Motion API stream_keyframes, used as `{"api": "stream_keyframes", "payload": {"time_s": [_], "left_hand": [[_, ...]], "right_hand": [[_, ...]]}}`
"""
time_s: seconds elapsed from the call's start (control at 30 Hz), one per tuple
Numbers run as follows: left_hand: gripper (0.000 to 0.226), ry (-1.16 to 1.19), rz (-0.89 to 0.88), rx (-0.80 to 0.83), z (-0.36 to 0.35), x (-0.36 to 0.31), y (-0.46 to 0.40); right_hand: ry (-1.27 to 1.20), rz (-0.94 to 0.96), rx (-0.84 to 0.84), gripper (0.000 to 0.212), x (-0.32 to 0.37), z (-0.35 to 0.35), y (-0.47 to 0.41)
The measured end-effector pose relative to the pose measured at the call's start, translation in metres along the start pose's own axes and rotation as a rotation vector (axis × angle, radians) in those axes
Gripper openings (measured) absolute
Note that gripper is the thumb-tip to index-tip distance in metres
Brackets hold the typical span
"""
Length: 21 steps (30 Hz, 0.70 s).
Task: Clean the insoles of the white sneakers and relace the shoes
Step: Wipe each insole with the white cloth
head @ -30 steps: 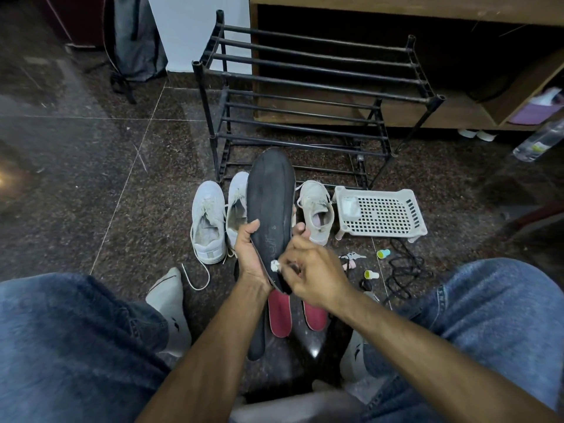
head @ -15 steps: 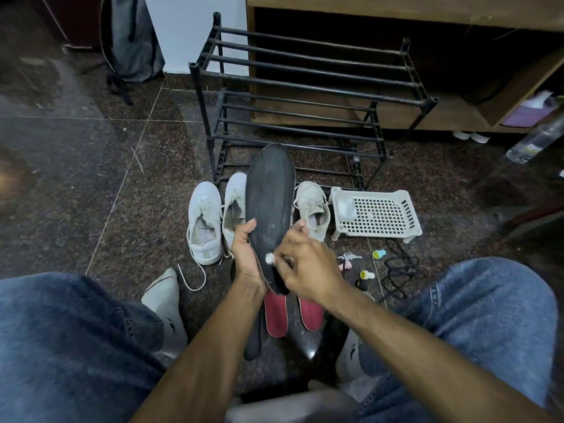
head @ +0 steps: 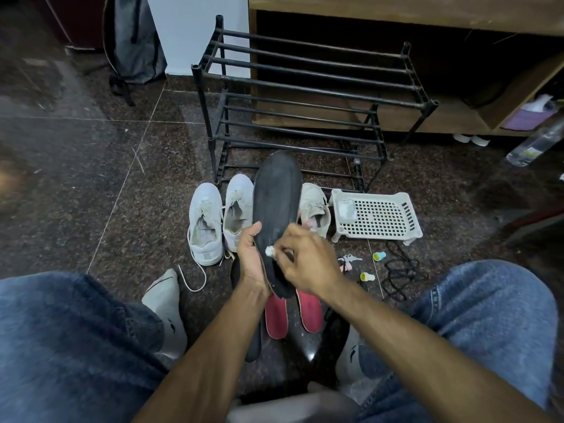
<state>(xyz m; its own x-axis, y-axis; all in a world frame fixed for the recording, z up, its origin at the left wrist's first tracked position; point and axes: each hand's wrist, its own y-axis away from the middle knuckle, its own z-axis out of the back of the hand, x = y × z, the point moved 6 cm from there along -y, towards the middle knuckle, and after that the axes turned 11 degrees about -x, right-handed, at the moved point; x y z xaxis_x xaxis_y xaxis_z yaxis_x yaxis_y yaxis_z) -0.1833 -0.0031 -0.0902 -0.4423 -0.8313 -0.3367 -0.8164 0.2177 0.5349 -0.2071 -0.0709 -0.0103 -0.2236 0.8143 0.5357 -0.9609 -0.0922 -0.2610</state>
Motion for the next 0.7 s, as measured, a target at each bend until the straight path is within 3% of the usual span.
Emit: {"api": "stream_keyframes", "payload": {"time_s": [0.13,0.33,0.5,0.7], "left_hand": [[0.046,-0.015,0.021,-0.007,-0.002,0.009,0.005],[0.071,-0.029,0.058,0.052,0.002,0.011,0.002],[0.045,0.037,0.047,-0.012,0.004,0.011,-0.006],[0.049,-0.012,0.026,-0.033,0.008,0.008,-0.005]], "right_hand": [[0.015,-0.159,-0.087,0.016,-0.013,0.003,-0.028],[-0.220,-0.086,0.081,0.012,0.004,-0.011,0.006],[-0.039,-0.057,-0.021,0.015,0.001,-0.003,-0.020],[-0.012,-0.115,-0.083,0.015,0.002,-0.008,-0.025]]}}
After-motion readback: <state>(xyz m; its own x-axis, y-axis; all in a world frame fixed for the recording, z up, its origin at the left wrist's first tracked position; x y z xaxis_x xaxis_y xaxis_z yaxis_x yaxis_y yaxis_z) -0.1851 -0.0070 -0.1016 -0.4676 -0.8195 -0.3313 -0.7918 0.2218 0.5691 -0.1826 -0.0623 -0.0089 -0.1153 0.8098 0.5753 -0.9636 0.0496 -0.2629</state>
